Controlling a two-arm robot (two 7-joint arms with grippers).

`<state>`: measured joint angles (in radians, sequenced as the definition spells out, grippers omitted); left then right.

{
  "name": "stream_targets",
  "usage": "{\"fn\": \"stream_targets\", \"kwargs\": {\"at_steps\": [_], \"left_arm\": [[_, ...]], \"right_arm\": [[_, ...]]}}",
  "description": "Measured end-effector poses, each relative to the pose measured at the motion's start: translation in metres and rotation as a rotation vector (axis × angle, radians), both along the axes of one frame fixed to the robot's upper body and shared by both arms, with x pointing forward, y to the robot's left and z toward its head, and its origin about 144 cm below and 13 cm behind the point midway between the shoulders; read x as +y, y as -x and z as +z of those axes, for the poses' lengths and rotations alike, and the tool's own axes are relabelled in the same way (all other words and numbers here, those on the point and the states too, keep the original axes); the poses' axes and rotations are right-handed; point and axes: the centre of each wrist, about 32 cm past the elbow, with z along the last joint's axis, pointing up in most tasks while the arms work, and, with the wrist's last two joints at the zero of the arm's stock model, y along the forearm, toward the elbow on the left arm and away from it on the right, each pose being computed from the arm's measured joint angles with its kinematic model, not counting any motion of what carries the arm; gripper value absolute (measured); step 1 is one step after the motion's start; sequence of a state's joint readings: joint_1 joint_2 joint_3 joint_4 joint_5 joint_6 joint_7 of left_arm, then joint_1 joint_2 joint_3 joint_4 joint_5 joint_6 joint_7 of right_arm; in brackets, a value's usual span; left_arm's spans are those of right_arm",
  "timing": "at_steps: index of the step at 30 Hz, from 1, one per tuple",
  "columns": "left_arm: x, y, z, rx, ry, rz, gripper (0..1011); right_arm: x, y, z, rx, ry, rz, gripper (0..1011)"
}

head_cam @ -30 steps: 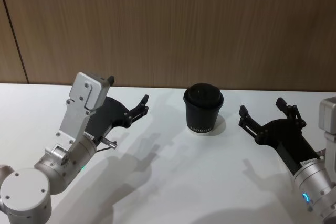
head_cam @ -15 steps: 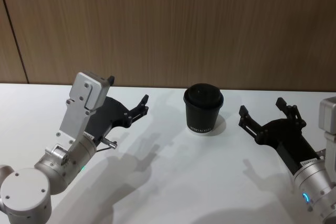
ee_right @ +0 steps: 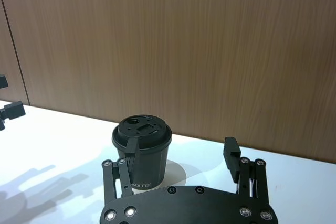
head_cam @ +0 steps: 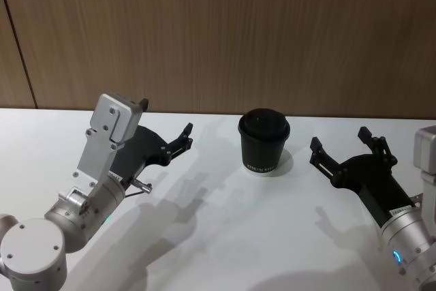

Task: Pick up the straw with one hand, pass it to the other hand, and insert it into the cup.

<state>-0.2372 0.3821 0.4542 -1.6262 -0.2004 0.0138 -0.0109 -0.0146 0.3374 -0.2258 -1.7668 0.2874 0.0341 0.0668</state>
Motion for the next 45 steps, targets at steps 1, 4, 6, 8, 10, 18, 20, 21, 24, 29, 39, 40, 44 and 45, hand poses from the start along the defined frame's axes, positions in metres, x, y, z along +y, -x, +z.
{"fn": "stream_targets", "kwargs": {"at_steps": [1,4,6,8,10,18,20,21,24,29,39,40,44,45], "left_arm": [[0.000,0.000,0.000,0.000,0.000,0.000,1003],[0.000,0.000,0.000,0.000,0.000,0.000,1003],[0.000,0.000,0.000,0.000,0.000,0.000,1003],[0.000,0.000,0.000,0.000,0.000,0.000,1003],[0.000,0.000,0.000,0.000,0.000,0.000,1003],[0.000,0.000,0.000,0.000,0.000,0.000,1003],[0.000,0.000,0.000,0.000,0.000,0.000,1003],[0.000,0.000,0.000,0.000,0.000,0.000,1003],[0.000,0.000,0.000,0.000,0.000,0.000,1003],[0.000,0.000,0.000,0.000,0.000,0.000,1003],[0.000,0.000,0.000,0.000,0.000,0.000,1003],[0.000,0.000,0.000,0.000,0.000,0.000,1003],[0.000,0.000,0.000,0.000,0.000,0.000,1003],[0.000,0.000,0.000,0.000,0.000,0.000,1003]], "right_arm": [[0.000,0.000,0.000,0.000,0.000,0.000,1001],[0.000,0.000,0.000,0.000,0.000,0.000,1001],[0.000,0.000,0.000,0.000,0.000,0.000,1001],[0.000,0.000,0.000,0.002,0.002,0.000,1001],[-0.001,-0.001,-0.001,0.011,0.009,0.003,1001],[-0.006,-0.003,-0.004,0.052,0.041,0.011,1001],[-0.007,-0.004,-0.005,0.062,0.049,0.012,1001],[-0.008,-0.004,-0.005,0.066,0.053,0.012,1001],[-0.011,-0.004,-0.006,0.085,0.067,0.013,1001],[-0.018,-0.003,-0.009,0.115,0.086,0.003,1001],[-0.028,0.000,-0.010,0.167,0.088,-0.032,1001],[-0.029,0.000,-0.010,0.170,0.087,-0.035,1001],[-0.032,0.001,-0.009,0.188,0.084,-0.050,1001],[-0.033,0.001,-0.009,0.196,0.085,-0.056,1001]]}}
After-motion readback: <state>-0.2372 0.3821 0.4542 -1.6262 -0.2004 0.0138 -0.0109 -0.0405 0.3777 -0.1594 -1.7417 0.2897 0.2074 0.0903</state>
